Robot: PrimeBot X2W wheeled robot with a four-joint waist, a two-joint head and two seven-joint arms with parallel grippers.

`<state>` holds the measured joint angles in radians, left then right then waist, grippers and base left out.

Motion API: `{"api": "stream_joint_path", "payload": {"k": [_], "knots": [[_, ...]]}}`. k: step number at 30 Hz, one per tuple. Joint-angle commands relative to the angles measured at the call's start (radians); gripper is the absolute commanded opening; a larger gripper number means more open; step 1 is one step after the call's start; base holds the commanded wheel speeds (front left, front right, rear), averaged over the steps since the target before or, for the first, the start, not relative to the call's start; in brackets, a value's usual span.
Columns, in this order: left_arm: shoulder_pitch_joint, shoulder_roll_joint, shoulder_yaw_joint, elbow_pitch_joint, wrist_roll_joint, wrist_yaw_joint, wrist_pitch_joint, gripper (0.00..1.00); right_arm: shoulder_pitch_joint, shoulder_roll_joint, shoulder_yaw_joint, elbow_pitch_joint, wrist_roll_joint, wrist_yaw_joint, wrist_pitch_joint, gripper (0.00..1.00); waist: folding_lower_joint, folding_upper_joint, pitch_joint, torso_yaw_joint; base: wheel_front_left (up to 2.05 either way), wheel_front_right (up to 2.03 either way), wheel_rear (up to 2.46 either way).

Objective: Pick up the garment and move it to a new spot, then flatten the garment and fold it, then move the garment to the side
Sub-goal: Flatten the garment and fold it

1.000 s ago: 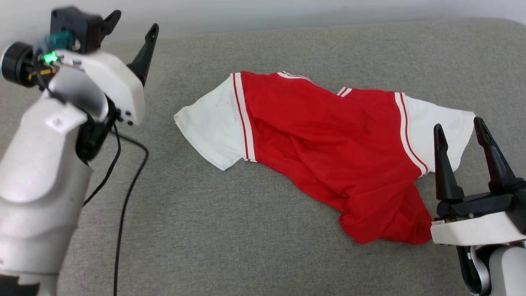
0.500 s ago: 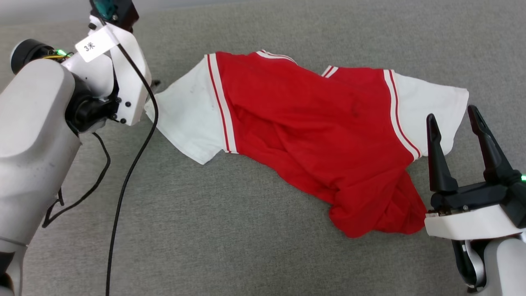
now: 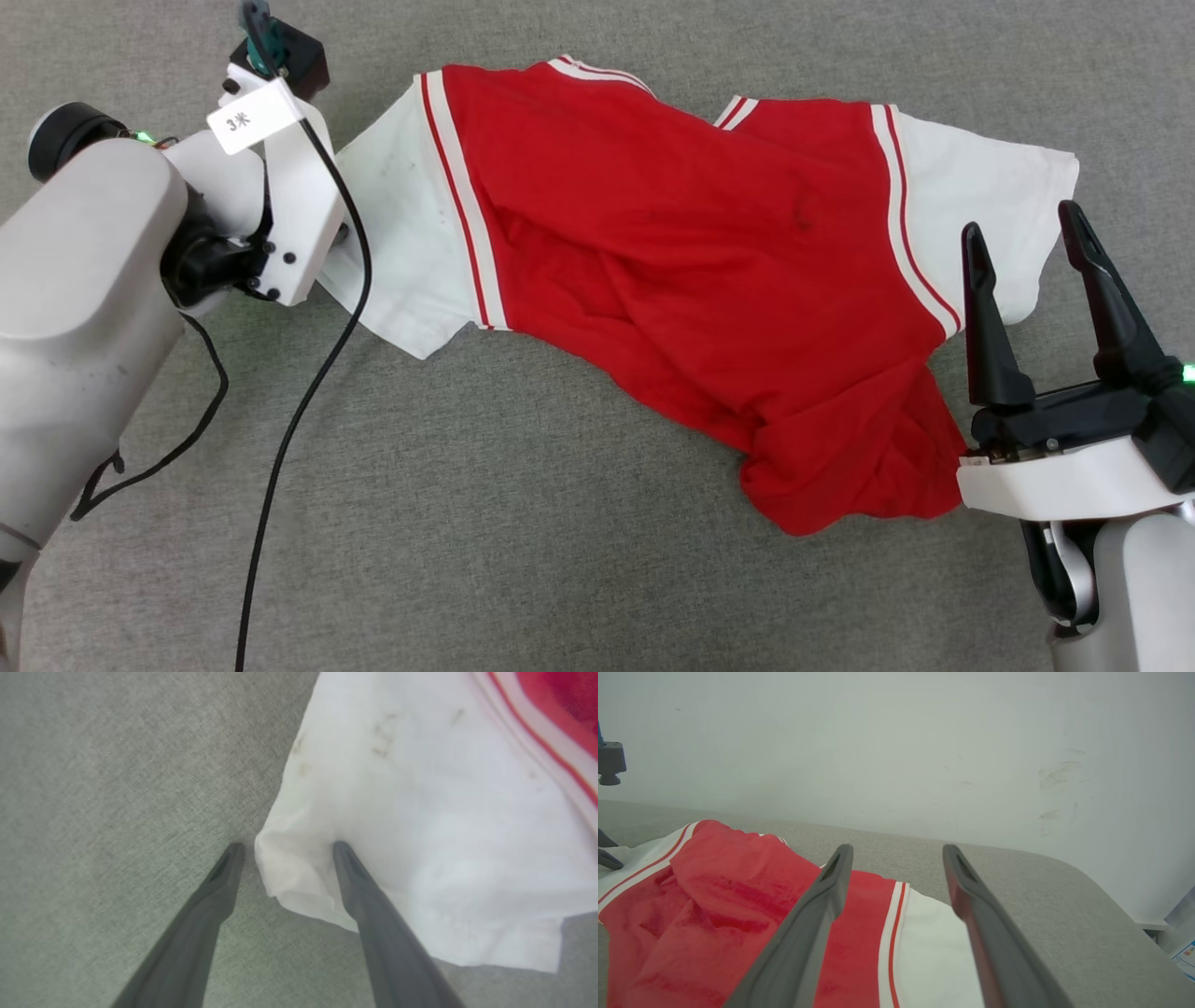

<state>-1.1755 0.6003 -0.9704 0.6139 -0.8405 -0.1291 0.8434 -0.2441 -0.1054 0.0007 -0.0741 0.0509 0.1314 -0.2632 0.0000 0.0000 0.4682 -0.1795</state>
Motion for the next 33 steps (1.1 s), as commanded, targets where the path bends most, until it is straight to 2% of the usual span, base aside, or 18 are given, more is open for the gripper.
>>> {"api": "stream_joint_path", "payload": {"k": [1, 2, 3, 5, 7, 13, 17, 20, 24, 28, 33], "knots": [[0.050, -0.006, -0.053, 0.016, -0.006, 0.000, 0.011, 1.00, -0.005, 0.005, -0.004, -0.002, -0.009, -0.001, -0.002, 1.00, 0.0000, 0.0000, 0.002, 0.004, 0.00, 0.00, 0.00], [0.055, -0.005, -0.071, 0.015, -0.012, -0.001, 0.004, 0.54, -0.004, 0.005, -0.008, 0.000, -0.010, -0.001, -0.002, 1.00, 0.0000, 0.0000, 0.000, 0.007, 0.00, 0.00, 0.00], [0.060, -0.007, -0.086, 0.012, -0.023, -0.001, -0.005, 0.00, -0.003, 0.005, -0.010, 0.004, -0.011, -0.001, -0.002, 1.00, 0.0000, 0.0000, -0.005, 0.012, 0.00, 0.00, 0.00], [0.061, -0.001, -0.108, 0.003, -0.029, -0.001, -0.044, 0.00, -0.003, 0.002, -0.012, 0.010, -0.011, -0.001, -0.002, 1.00, 0.0000, 0.0000, -0.018, 0.020, 0.00, 0.00, 0.00], [0.047, 0.020, -0.120, -0.010, -0.014, 0.000, -0.134, 0.00, -0.002, -0.005, -0.014, 0.018, -0.010, -0.001, -0.002, 1.00, 0.0000, 0.0000, -0.041, 0.027, 0.00, 0.00, 0.00], [0.073, 0.074, -0.079, -0.032, -0.023, 0.000, -0.439, 0.00, 0.014, -0.048, -0.052, 0.022, -0.014, -0.001, -0.002, 1.00, 0.0000, 0.0000, -0.120, 0.054, 0.00, 0.00, 0.00], [0.120, 0.102, -0.042, -0.048, -0.043, 0.006, -0.564, 0.00, 0.001, -0.103, -0.097, 0.022, -0.006, -0.001, 0.010, 1.00, 0.0000, 0.0000, -0.166, 0.083, 0.00, 0.00, 0.00], [0.143, 0.118, -0.033, -0.065, -0.048, 0.015, -0.594, 0.00, -0.019, -0.129, -0.114, 0.013, 0.020, -0.001, 0.038, 1.00, 0.0000, 0.0000, -0.183, 0.098, 0.00, 0.00, 0.00], [0.185, 0.159, -0.018, -0.123, -0.060, 0.039, -0.629, 0.00, -0.072, -0.218, -0.127, -0.018, 0.061, -0.001, 0.115, 1.00, 0.0000, 0.0000, -0.200, 0.123, 0.00, 0.00, 0.00], [0.218, 0.198, -0.008, -0.201, -0.058, 0.072, -0.651, 0.00, -0.150, -0.335, -0.094, -0.017, 0.130, -0.001, 0.249, 1.00, 0.0000, 0.0000, -0.200, 0.151, 0.00, 0.00, 0.00], [0.233, 0.218, -0.005, -0.297, -0.048, 0.107, -0.661, 0.00, -0.250, -0.488, -0.005, 0.034, 0.257, -0.001, 0.461, 1.00, 0.0000, 0.0000, -0.180, 0.191, 0.00, 0.00, 0.00]]}}
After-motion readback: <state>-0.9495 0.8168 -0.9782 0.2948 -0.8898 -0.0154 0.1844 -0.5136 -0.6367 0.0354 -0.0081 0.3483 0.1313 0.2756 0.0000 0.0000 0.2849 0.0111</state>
